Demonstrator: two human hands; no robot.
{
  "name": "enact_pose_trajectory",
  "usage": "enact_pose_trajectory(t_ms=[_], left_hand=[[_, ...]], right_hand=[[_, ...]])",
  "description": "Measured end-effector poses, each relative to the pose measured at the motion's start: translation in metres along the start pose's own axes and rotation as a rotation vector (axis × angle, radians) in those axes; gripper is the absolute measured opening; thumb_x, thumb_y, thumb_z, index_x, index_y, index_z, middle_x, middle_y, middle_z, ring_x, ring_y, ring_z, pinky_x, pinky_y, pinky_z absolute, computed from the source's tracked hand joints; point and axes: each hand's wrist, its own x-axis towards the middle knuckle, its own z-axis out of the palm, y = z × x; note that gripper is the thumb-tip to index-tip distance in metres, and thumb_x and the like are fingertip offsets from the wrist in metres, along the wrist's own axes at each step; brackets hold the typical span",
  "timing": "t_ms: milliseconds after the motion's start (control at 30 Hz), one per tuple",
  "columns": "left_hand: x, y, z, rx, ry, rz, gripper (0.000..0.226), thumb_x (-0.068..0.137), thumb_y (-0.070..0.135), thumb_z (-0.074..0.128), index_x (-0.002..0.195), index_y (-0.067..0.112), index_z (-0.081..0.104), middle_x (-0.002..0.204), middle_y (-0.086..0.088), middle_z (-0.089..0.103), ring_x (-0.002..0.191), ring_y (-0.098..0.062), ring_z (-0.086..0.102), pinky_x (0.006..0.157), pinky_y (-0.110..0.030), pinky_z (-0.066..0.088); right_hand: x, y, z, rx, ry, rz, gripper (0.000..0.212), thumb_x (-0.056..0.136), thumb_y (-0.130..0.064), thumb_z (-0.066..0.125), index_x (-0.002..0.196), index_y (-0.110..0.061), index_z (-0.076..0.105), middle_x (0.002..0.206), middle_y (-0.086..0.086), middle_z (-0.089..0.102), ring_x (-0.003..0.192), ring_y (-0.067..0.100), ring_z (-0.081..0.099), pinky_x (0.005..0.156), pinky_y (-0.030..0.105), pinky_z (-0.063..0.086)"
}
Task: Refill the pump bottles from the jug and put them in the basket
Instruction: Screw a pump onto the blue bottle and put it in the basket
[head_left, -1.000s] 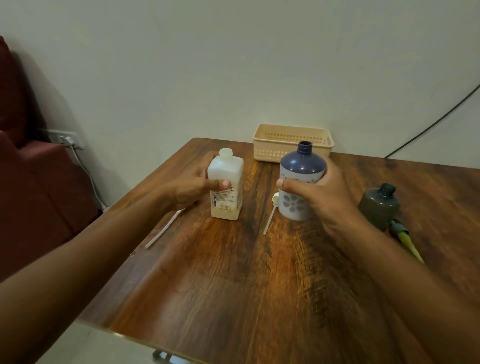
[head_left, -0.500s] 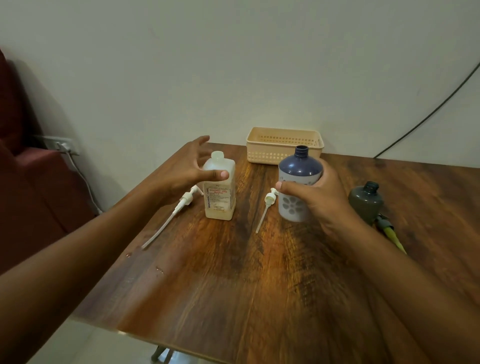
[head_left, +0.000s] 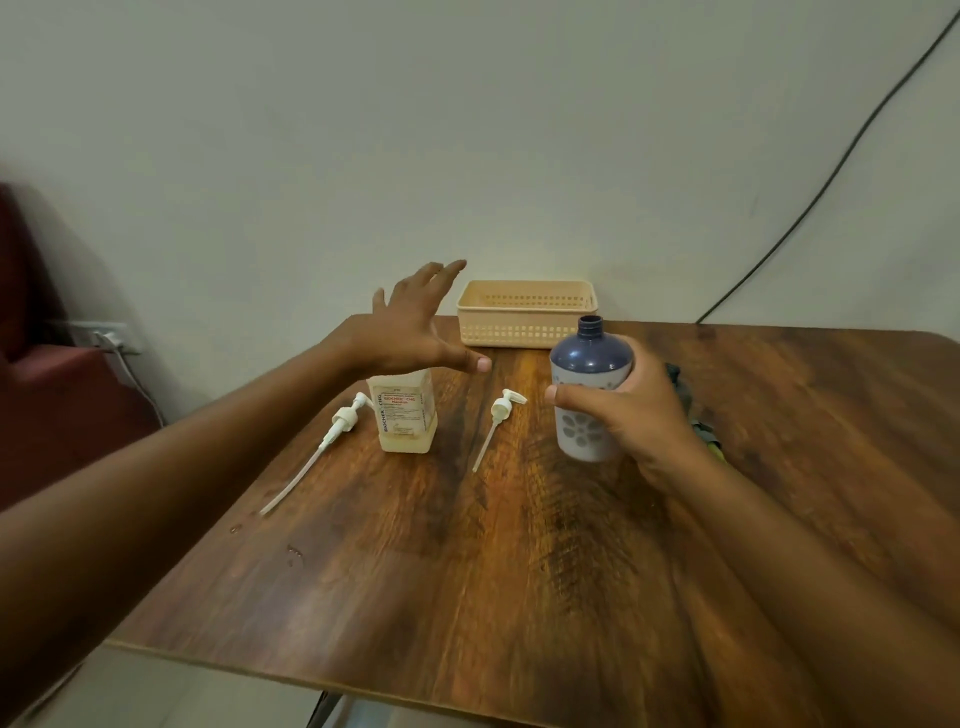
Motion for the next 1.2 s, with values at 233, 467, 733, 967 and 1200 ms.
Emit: enact_pose_trajectory(t_ms=[233, 467, 733, 967, 1200], left_hand=[[0.014, 0.047, 0.015, 0.045, -0.109, 0.068, 0.126, 0.067, 0.074, 0.074, 0.164, 0.036, 0.004, 0.173, -0.005, 0.002, 0.158, -0.037, 0.003, 0.123, -0.066, 0.002], [0.034, 0.057, 0.05, 0.01, -0.223, 0.033, 0.114, 0.075, 0.063, 0.08, 0.163, 0.041, 0.011, 0.173, -0.004, 0.006, 0.158, -0.037, 0.011, 0.124, -0.062, 0.023], [0.049, 0.028, 0.105, 0.097, -0.346, -0.066, 0.1, 0.079, 0.061, 0.077, 0.161, 0.033, 0.027, 0.168, -0.006, 0.028, 0.153, -0.032, 0.029, 0.122, -0.05, 0.031], [0.059, 0.023, 0.13, 0.044, -0.401, -0.136, 0.075, 0.095, 0.048, 0.067, 0.159, 0.028, 0.034, 0.163, -0.01, 0.038, 0.149, -0.032, 0.035, 0.119, -0.048, 0.034], [0.061, 0.022, 0.138, 0.079, -0.334, -0.15, 0.036, 0.099, 0.019, 0.063, 0.134, 0.013, 0.064, 0.134, -0.009, 0.064, 0.118, -0.025, 0.061, 0.1, -0.039, 0.053]], right_hand=[[-0.008, 0.002, -0.021, -0.019, 0.049, -0.008, 0.079, 0.056, -0.027, 0.098, 0.125, -0.026, 0.059, 0.113, -0.004, 0.07, 0.101, 0.017, 0.069, 0.09, 0.047, 0.059], [-0.015, 0.014, -0.037, -0.005, 0.046, -0.016, 0.075, 0.059, -0.025, 0.098, 0.123, -0.026, 0.06, 0.113, -0.005, 0.07, 0.1, 0.015, 0.07, 0.082, 0.033, 0.059], [-0.02, 0.028, -0.041, 0.004, 0.033, -0.012, 0.069, 0.057, -0.025, 0.098, 0.116, -0.03, 0.062, 0.108, -0.005, 0.072, 0.093, 0.011, 0.072, 0.082, 0.036, 0.06], [-0.019, 0.034, -0.038, 0.005, 0.015, -0.003, 0.066, 0.059, -0.023, 0.097, 0.114, -0.033, 0.062, 0.107, -0.007, 0.072, 0.091, 0.005, 0.071, 0.076, 0.025, 0.056], [-0.018, 0.037, -0.036, 0.015, 0.006, 0.013, 0.065, 0.06, -0.021, 0.097, 0.115, -0.029, 0.063, 0.101, -0.011, 0.073, 0.088, 0.004, 0.071, 0.068, 0.018, 0.055]])
